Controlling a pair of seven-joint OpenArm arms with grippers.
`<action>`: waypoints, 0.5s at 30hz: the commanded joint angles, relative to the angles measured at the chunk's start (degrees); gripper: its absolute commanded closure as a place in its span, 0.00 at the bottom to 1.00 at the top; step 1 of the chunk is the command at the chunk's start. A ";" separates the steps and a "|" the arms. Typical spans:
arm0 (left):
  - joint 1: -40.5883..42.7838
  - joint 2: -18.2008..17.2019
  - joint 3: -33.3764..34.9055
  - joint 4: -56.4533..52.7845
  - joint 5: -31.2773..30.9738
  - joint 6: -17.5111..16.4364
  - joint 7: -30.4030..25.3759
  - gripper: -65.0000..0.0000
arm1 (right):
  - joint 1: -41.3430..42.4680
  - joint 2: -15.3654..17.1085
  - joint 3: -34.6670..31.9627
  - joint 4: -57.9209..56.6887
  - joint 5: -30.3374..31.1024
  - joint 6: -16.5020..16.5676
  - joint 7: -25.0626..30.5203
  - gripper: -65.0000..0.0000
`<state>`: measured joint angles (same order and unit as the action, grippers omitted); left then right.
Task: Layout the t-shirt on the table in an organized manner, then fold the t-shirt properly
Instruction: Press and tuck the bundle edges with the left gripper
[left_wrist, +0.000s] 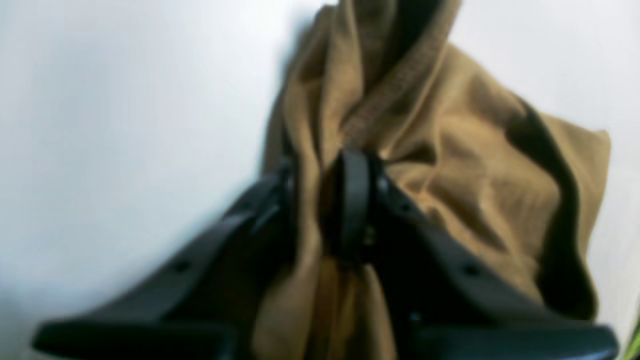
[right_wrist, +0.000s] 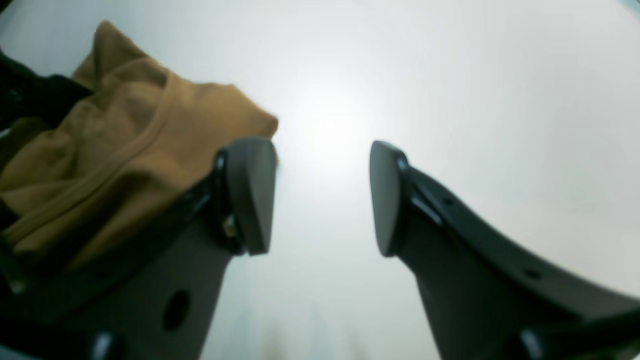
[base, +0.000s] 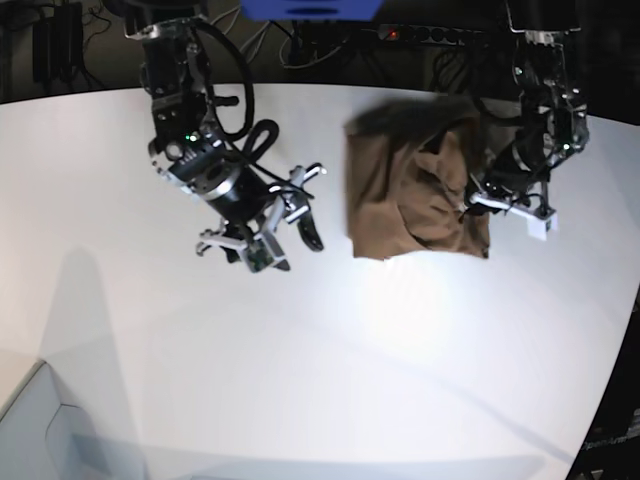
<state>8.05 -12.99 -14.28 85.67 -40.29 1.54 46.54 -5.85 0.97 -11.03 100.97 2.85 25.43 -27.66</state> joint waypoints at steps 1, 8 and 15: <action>-1.15 -1.20 1.23 -0.44 2.01 -1.41 1.06 1.00 | 0.00 0.48 1.14 1.14 0.53 0.02 1.51 0.52; -14.96 -2.43 18.72 -8.79 21.35 -18.64 0.80 1.00 | -0.53 2.32 7.99 1.23 0.88 0.02 1.51 0.52; -25.59 1.26 32.09 -10.11 35.50 -30.86 0.71 1.00 | -1.41 2.32 18.10 1.23 0.88 0.02 1.59 0.52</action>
<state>-16.23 -12.01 17.93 74.74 -3.77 -29.10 48.10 -8.12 3.16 7.20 101.01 3.07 25.45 -27.75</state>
